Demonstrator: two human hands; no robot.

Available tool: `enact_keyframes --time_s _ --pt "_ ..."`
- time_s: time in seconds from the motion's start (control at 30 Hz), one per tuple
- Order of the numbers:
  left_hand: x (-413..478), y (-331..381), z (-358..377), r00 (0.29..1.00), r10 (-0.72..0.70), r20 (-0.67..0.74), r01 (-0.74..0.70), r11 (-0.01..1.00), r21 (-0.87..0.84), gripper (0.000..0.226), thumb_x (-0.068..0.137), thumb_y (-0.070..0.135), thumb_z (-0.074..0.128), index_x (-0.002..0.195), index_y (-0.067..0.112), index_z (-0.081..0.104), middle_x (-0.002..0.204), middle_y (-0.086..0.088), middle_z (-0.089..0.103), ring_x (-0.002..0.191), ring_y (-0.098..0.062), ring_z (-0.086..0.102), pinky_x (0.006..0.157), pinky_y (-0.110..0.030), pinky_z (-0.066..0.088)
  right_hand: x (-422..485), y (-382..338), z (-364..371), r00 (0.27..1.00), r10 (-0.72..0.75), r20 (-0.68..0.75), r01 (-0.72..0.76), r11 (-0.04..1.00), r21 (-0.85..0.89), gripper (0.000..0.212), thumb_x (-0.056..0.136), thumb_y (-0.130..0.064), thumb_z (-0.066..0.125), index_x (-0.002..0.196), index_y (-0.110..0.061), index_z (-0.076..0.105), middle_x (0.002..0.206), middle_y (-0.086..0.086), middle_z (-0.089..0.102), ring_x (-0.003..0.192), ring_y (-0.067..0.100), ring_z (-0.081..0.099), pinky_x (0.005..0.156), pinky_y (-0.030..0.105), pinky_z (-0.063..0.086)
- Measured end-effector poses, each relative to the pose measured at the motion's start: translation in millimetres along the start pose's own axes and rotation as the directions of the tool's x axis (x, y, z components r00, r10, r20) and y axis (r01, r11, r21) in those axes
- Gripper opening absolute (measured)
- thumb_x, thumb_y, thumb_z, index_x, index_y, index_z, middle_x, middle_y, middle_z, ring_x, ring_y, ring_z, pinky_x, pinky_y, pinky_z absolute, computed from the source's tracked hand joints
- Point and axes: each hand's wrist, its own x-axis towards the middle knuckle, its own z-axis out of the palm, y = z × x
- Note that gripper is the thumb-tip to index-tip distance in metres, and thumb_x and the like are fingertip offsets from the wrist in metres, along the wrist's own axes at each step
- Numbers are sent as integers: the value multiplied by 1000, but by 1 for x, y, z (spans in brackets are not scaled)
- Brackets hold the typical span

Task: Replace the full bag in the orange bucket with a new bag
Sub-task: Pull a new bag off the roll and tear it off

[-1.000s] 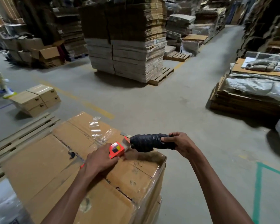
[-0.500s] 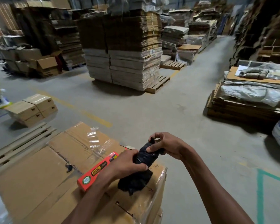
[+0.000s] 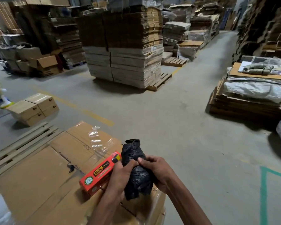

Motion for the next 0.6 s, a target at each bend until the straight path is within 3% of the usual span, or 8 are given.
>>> enact_keyframes --time_s 0.1,0.2,0.37,0.47,0.6 --pt "-1 -4 3 1000 -1 6 2 999 -52 54 63 21 76 113 3 63 97 -23 73 88 -40 72 77 -47 59 -1 5 1 995 -20 -96 23 999 28 21 86 -4 71 101 10 66 97 27 72 89 38 72 82 44 58" --pt "0 -7 4 999 -35 31 40 988 -150 62 57 16 81 115 2 64 103 -26 72 94 -43 70 82 -49 58 -4 3 1 989 -52 -139 67 992 108 9 85 1 69 92 4 65 89 26 71 79 34 71 73 40 58" --pt "-4 -11 1 978 -136 159 174 951 -257 45 64 11 76 108 3 72 112 -29 69 99 -47 67 90 -53 54 -6 2 -6 985 -81 -155 111 975 193 6 84 4 67 88 2 63 86 25 71 74 32 70 68 39 59" --pt "-6 -11 0 951 -178 251 257 909 -327 44 67 10 70 110 1 72 117 -31 66 97 -44 68 80 -47 58 -6 1 -10 982 -93 -166 126 970 206 7 83 6 67 84 1 63 84 24 71 73 31 69 67 38 59" --pt "-1 -9 0 964 -163 211 233 899 -371 53 64 14 71 116 1 69 117 -27 67 99 -43 68 80 -46 59 -4 -1 -12 968 -122 -220 161 972 172 6 85 6 65 83 1 66 83 22 72 70 30 70 66 38 60"
